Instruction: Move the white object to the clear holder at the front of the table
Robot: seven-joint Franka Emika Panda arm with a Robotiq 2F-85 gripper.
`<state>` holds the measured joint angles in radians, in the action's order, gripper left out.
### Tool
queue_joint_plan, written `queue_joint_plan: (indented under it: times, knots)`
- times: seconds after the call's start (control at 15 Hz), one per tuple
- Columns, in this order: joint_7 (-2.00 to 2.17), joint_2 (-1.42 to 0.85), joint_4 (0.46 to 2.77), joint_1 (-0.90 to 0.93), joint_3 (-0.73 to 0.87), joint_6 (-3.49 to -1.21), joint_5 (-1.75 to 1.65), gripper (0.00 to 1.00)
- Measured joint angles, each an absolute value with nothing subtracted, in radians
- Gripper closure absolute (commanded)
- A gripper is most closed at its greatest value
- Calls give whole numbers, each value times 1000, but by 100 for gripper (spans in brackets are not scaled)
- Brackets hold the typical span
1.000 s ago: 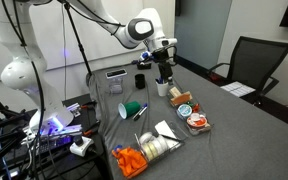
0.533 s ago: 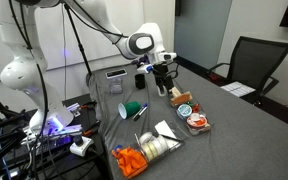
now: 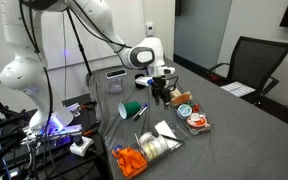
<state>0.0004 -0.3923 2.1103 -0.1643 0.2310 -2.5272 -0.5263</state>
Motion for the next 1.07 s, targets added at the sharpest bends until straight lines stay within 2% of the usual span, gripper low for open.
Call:
queue_joint_plan:
  times: [0.87,1.0,1.07]
  knots:
    - [2,-520,2107,-158,303,-2642,-566,0]
    - [4,-532,2104,-153,312,-2660,-569,28]
    - [6,-537,2104,-150,317,-2670,-573,34]
